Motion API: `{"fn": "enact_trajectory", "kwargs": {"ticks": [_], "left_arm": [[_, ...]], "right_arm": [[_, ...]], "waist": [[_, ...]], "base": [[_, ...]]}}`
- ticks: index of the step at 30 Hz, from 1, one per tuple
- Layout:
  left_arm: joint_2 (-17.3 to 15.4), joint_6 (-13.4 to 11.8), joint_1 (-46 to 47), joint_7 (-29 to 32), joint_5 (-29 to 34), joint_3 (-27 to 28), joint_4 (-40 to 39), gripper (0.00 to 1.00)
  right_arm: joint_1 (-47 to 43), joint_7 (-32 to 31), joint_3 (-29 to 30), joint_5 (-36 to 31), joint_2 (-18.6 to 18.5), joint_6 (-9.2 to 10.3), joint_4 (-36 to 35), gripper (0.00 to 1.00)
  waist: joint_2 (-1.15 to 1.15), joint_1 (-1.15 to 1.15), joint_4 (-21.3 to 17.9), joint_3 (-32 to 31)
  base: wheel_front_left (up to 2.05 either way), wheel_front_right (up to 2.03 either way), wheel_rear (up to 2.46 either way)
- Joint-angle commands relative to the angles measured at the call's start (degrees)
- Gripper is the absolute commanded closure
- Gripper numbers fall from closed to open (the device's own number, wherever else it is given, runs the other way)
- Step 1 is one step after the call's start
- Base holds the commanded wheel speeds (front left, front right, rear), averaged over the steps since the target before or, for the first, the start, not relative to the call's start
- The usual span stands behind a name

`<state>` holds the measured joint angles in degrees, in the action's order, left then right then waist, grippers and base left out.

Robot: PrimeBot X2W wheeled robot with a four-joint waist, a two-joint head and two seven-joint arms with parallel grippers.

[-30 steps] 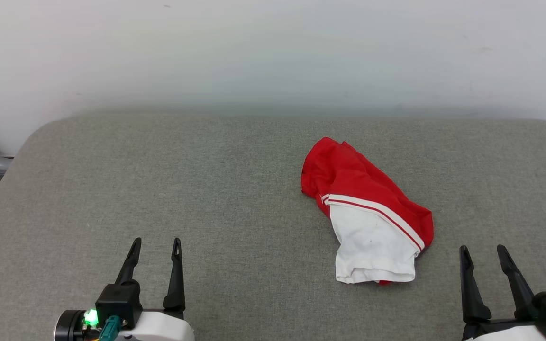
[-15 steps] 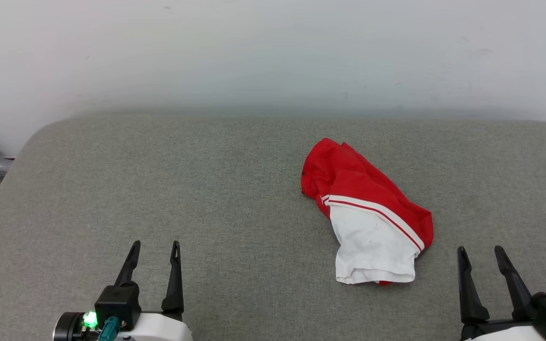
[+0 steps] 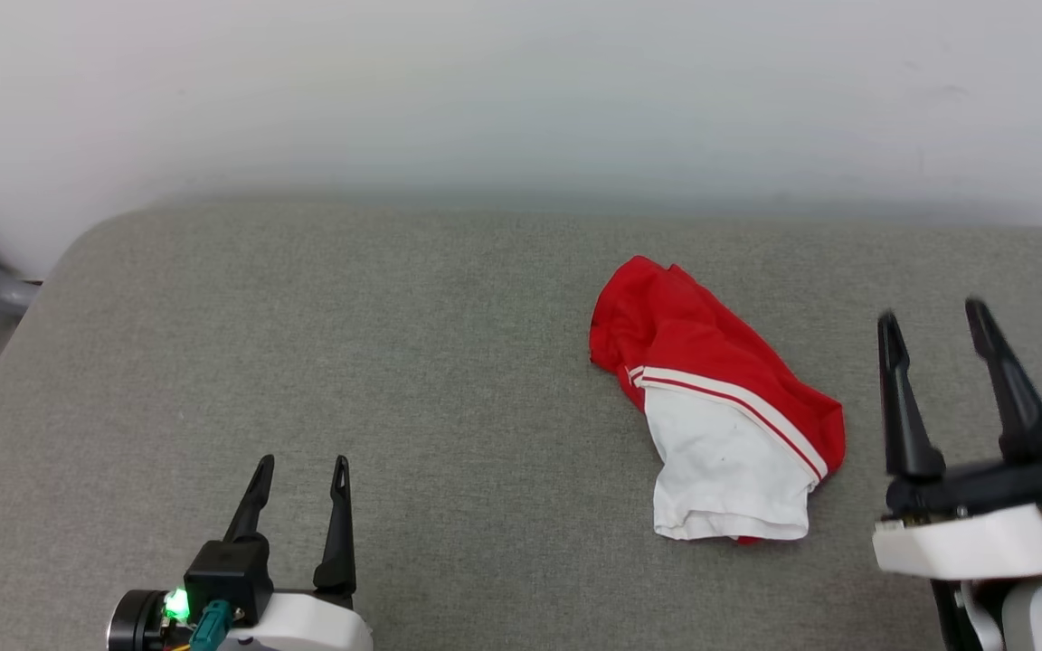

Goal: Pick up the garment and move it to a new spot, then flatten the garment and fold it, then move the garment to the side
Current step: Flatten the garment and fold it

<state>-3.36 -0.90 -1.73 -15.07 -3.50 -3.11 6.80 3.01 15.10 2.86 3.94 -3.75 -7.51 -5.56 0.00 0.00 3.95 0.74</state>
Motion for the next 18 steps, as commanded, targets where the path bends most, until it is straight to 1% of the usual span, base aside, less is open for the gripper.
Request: {"fn": "enact_trajectory", "kwargs": {"ticks": [1, 3, 5, 7, 8, 10, 13, 15, 18], "left_arm": [[0.1, 0.3, 0.8, -0.2, 0.2, 0.2, -0.1, 0.00], [0.2, 0.4, 1.3, -0.2, 0.2, 0.2, -0.3, 0.00], [0.2, 0.4, 1.5, -0.2, 0.2, 0.2, -0.3, 0.00], [0.3, 0.5, 2.0, -0.2, 0.2, 0.2, -0.3, 0.00], [0.3, 0.7, 2.4, -0.2, 0.2, 0.0, -0.2, 0.00], [0.4, 0.7, 2.6, -0.2, 0.1, 0.0, -0.1, 0.00], [0.4, 0.7, 3.0, -0.2, 0.0, 0.0, 0.0, 0.00], [0.4, 0.6, 3.2, -0.2, 0.0, -0.1, -0.1, 0.00], [0.5, 0.5, 3.4, -0.2, -0.2, -0.1, -0.1, 0.00]], "right_arm": [[1.7, 0.1, -1.0, -0.3, -1.2, 0.05, -0.8, 0.00], [4.7, 0.1, -3.7, -0.5, -3.3, 0.04, -2.0, 0.00], [7.1, 0.1, -7.6, 0.5, -5.9, 0.04, -2.0, 0.00], [10.2, 0.1, -12.5, 1.2, -9.6, 0.05, -1.4, 0.00], [13.9, 0.1, -20.1, 3.1, -14.9, 0.05, 0.8, 0.00], [17.1, -0.6, -25.6, 4.9, -18.6, 0.06, 2.6, 0.00], [21.6, -4.8, -34.6, 9.2, -23.6, 0.06, 4.5, 0.00], [24.4, -9.4, -40.9, 12.5, -26.9, 0.06, 5.2, 0.00], [28.7, -16.5, -48.7, 18.0, -30.5, 0.06, 5.3, 0.00]], "waist": [[0.00, 0.00, 0.2, 0.4], [0.00, 0.00, 0.5, 1.1], [0.00, 0.00, 0.6, 1.7], [0.00, 0.00, 0.7, 2.1], [0.00, 0.00, 0.9, 2.7], [0.00, 0.00, 1.1, 3.0], [0.00, 0.00, 1.3, 3.4], [0.00, 0.00, 1.5, 3.7], [0.00, 0.00, 1.8, 4.3]], "base": [[0.00, 0.00, 0.00], [0.00, 0.00, 0.00], [0.00, 0.00, 0.00], [0.00, 0.00, 0.00], [0.00, 0.00, 0.00], [0.00, 0.00, 0.00], [0.00, 0.00, 0.00], [0.00, 0.00, 0.00], [0.00, 0.00, 0.00]]}}
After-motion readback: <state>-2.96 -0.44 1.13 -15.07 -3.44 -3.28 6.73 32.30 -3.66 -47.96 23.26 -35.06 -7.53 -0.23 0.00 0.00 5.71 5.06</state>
